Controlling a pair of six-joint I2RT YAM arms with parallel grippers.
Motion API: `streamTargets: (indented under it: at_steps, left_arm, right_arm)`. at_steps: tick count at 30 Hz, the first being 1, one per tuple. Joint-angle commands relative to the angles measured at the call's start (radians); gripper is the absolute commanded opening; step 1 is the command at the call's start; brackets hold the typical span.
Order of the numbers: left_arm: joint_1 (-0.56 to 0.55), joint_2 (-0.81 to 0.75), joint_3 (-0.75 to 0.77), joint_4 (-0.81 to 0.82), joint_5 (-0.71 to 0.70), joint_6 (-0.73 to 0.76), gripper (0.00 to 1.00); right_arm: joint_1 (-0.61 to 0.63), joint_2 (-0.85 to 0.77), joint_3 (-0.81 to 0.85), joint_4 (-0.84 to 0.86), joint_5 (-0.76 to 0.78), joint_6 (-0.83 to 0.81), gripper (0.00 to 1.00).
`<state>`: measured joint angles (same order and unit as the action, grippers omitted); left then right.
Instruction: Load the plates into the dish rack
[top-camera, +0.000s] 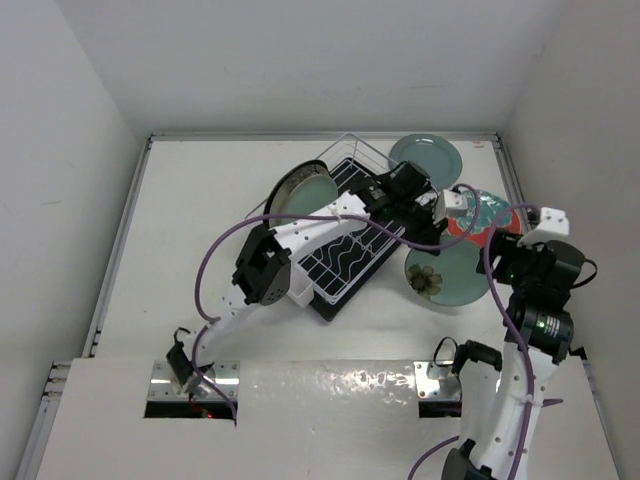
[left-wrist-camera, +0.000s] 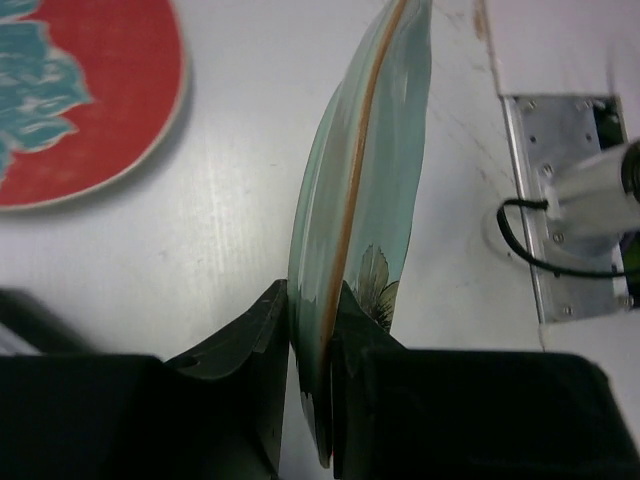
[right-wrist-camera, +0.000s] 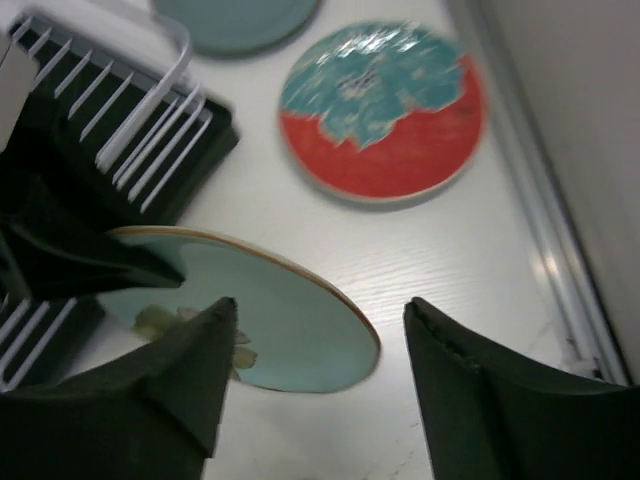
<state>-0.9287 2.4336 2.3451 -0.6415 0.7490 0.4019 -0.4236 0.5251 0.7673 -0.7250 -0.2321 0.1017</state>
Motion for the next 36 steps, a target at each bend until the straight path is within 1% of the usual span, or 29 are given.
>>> streamTargets:
  at_steps: [1,2,3,4,6,8,9,11,12,13,14,15,16,17,18,19,20,21,22,24,26,28,32,33,34,36]
  left_arm:
    - [0.042,-0.091,0.149,0.021,-0.155,-0.230,0.00]
    - [0.045,-0.097,0.202,0.000,-0.184,-0.241,0.00]
    - [0.048,-0.105,0.232,-0.024,-0.219,-0.247,0.00]
    - [0.054,-0.119,0.256,-0.064,-0.261,-0.262,0.00]
    - [0.076,-0.151,0.313,-0.089,-0.273,-0.303,0.00]
    - [0.096,-0.182,0.350,-0.104,-0.273,-0.330,0.00]
    - [0.117,-0.217,0.364,-0.107,-0.278,-0.330,0.00]
    - [0.140,-0.261,0.382,-0.130,-0.341,-0.319,0.00]
    - [0.166,-0.309,0.378,-0.141,-0.368,-0.308,0.00]
    - [0.177,-0.335,0.355,-0.167,-0.454,-0.304,0.00]
    - [0.189,-0.361,0.333,-0.181,-0.495,-0.292,0.00]
    - [0.212,-0.423,0.298,-0.190,-0.548,-0.272,0.00]
    - [0.224,-0.464,0.192,-0.190,-0.642,-0.268,0.00]
    - [0.238,-0.505,0.113,-0.176,-0.675,-0.264,0.00]
    - [0.261,-0.615,0.011,-0.146,-0.701,-0.247,0.00]
    - [0.266,-0.680,-0.209,-0.048,-0.744,-0.232,0.00]
    - [0.266,-0.735,-0.307,0.004,-0.749,-0.206,0.00]
    - [0.266,-0.828,-0.393,0.053,-0.776,-0.184,0.00]
    - [0.266,-0.864,-0.502,0.115,-0.798,-0.184,0.00]
    - [0.266,-0.899,-0.547,0.132,-0.803,-0.172,0.00]
    - [0.266,-0.897,-0.569,0.132,-0.862,-0.161,0.00]
    - [0.268,-0.887,-0.598,0.144,-0.879,-0.140,0.00]
    - [0.268,-0.881,-0.639,0.189,-0.898,-0.164,0.00]
    - [0.265,-0.872,-0.645,0.192,-0.922,-0.194,0.00]
    - [0.261,-0.866,-0.659,0.195,-1.009,-0.215,0.00]
    - [0.248,-0.846,-0.673,0.184,-1.094,-0.258,0.00]
  right_arm:
    - [-0.001,0.004,0.136,0.064,0.273,0.092,0.71]
    - [0.000,0.013,0.160,0.064,0.287,0.095,0.76]
    - [0.000,0.035,0.187,0.062,0.301,0.098,0.78]
    - [0.000,0.050,0.240,0.052,0.300,0.104,0.78]
    - [0.000,0.105,0.315,0.032,0.284,0.116,0.78]
    - [0.000,0.137,0.349,0.015,0.269,0.118,0.78]
    - [-0.001,0.153,0.357,0.016,0.260,0.118,0.78]
    - [-0.001,0.154,0.345,0.053,0.254,0.145,0.78]
    - [-0.001,0.150,0.314,0.071,0.261,0.185,0.76]
    - [0.000,0.144,0.291,0.123,0.270,0.205,0.74]
    - [0.000,0.141,0.268,0.154,0.264,0.225,0.72]
    - [0.000,0.138,0.218,0.183,0.248,0.249,0.69]
    - [0.000,0.141,0.193,0.237,0.217,0.259,0.69]
    - [-0.001,0.147,0.176,0.251,0.208,0.265,0.68]
    - [0.000,0.153,0.153,0.257,0.206,0.276,0.68]
    - [0.000,0.164,0.147,0.259,0.209,0.277,0.67]
    - [0.000,0.183,0.144,0.259,0.218,0.277,0.67]
    - [-0.001,0.193,0.139,0.262,0.220,0.277,0.67]
    - [-0.001,0.202,0.132,0.275,0.220,0.276,0.67]
    - [0.000,0.223,0.124,0.288,0.208,0.276,0.67]
    - [0.000,0.236,0.119,0.305,0.205,0.276,0.67]
    - [0.000,0.246,0.101,0.326,0.205,0.276,0.66]
    - [0.000,0.259,0.081,0.335,0.212,0.259,0.66]
    - [0.000,0.259,0.076,0.335,0.217,0.248,0.66]
    - [0.000,0.259,0.073,0.334,0.227,0.244,0.67]
    - [-0.001,0.257,0.067,0.331,0.231,0.231,0.67]
